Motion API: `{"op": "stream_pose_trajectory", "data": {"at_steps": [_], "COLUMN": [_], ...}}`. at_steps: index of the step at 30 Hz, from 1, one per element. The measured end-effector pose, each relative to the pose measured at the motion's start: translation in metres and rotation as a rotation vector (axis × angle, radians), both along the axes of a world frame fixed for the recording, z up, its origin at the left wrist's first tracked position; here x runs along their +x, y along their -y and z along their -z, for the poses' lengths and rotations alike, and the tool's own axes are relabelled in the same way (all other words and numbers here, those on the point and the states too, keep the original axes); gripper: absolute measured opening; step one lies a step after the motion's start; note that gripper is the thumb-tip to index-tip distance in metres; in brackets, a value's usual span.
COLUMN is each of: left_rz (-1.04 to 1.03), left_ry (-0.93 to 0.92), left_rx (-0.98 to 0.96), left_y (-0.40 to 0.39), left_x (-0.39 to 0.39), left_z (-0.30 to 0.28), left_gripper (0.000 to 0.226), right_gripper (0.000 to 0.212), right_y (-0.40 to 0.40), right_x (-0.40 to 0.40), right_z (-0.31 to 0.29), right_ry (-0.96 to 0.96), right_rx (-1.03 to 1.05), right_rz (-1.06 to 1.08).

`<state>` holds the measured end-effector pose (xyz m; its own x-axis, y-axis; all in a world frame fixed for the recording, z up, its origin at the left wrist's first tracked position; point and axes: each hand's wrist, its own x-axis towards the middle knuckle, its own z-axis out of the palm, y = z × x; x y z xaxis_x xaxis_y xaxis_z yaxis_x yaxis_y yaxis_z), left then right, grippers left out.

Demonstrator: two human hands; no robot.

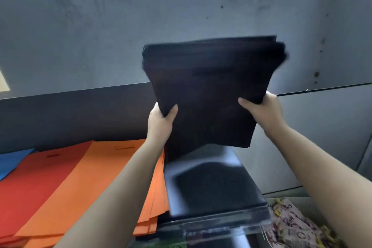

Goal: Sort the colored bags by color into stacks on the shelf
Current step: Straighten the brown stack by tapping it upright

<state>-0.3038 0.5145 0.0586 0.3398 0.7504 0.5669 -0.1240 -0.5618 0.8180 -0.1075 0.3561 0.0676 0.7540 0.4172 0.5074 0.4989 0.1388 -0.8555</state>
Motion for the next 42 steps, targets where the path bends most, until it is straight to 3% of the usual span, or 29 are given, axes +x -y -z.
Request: {"op": "stream_pose_trajectory", "data": {"at_steps": [2, 6, 12, 15, 22, 26, 29, 38, 42], "left_rz": [-0.008, -0.025, 0.053, 0.155, 0.088, 0.134, 0.092, 0.098, 0.078], "left_ry": [-0.059, -0.209, -0.016, 0.048, 0.107, 0.066, 0.082, 0.227, 0.217], "left_rx": [0.019, -0.109, -0.213, -0.378, -0.211, -0.313, -0.31, -0.123, -0.178], "left_y": [-0.004, -0.002, -0.01, -0.008, -0.013, -0.016, -0.019, -0.017, -0.016], "left_x": [0.003, 0.003, 0.005, 0.0, 0.002, 0.002, -0.005, -0.003, -0.001], "left_z": [0.002, 0.045, 0.027, 0.036, 0.02, 0.023, 0.029, -0.034, -0.03], "left_gripper": [0.014, 0.025, 0.022, 0.032, 0.031, 0.029, 0.038, 0.046, 0.04], "right_gripper": [0.013, 0.015, 0.028, 0.042, 0.043, 0.039, 0.037, 0.056, 0.054], "right_y": [-0.005, -0.011, -0.022, -0.023, -0.029, -0.026, -0.023, -0.029, -0.031], "right_x": [0.002, -0.008, -0.006, -0.003, -0.005, 0.0, 0.001, 0.001, -0.002], "right_z": [-0.001, 0.046, 0.026, 0.038, 0.044, 0.052, 0.06, -0.005, -0.017], "right_ry": [-0.006, -0.08, -0.109, -0.235, -0.045, -0.177, -0.164, 0.058, 0.061], "right_rx": [0.015, -0.199, 0.038, -0.093, 0.034, 0.012, -0.019, 0.127, 0.127], "right_rz": [-0.012, -0.009, -0.18, -0.272, -0.118, -0.249, -0.235, -0.093, -0.069]}}
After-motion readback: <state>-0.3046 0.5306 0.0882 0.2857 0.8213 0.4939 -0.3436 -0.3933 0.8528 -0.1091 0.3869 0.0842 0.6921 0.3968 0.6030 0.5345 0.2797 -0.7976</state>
